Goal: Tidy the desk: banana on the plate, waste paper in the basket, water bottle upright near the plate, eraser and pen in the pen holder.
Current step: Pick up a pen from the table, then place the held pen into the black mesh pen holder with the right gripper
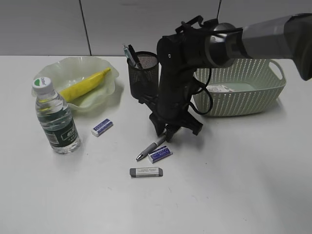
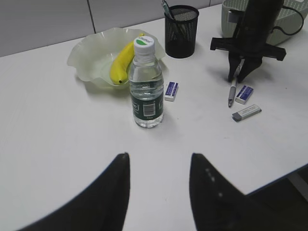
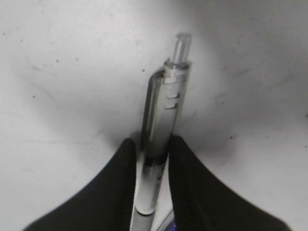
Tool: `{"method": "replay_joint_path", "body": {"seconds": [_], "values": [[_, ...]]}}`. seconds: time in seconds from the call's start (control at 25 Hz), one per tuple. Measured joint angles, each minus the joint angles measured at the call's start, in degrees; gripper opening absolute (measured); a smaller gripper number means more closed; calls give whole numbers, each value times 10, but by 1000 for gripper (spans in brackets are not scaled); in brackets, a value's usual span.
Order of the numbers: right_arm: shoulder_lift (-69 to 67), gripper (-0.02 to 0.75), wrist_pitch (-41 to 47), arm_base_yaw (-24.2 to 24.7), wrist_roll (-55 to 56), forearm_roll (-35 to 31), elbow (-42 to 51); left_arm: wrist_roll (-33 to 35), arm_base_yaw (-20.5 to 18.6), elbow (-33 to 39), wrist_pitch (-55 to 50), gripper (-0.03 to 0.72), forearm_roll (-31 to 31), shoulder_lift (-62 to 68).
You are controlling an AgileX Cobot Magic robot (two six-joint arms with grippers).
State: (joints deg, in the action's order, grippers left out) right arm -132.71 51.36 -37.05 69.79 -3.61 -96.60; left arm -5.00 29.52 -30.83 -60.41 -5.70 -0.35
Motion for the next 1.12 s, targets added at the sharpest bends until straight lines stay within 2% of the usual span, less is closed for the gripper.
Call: {"method": "replay_joint_path", "body": {"seconds": [0.2,0.32,0.6,0.88,1.12], "values": [[-5,172,-5,0,1,-4,0,0,0,0,0,309,0,0],[-6,127,-15,0,1,-16,-1,0,0,0,0,309,0,0],[-8,128,-36,0,0,-31,-5,0,0,0,0,309,0,0],[12,127,-10,-4,-18,42,-45,0,0,0,0,309,0,0],[62,126,-36,-12,-124,130,-88,0,0,0,0,309,0,0]]}}
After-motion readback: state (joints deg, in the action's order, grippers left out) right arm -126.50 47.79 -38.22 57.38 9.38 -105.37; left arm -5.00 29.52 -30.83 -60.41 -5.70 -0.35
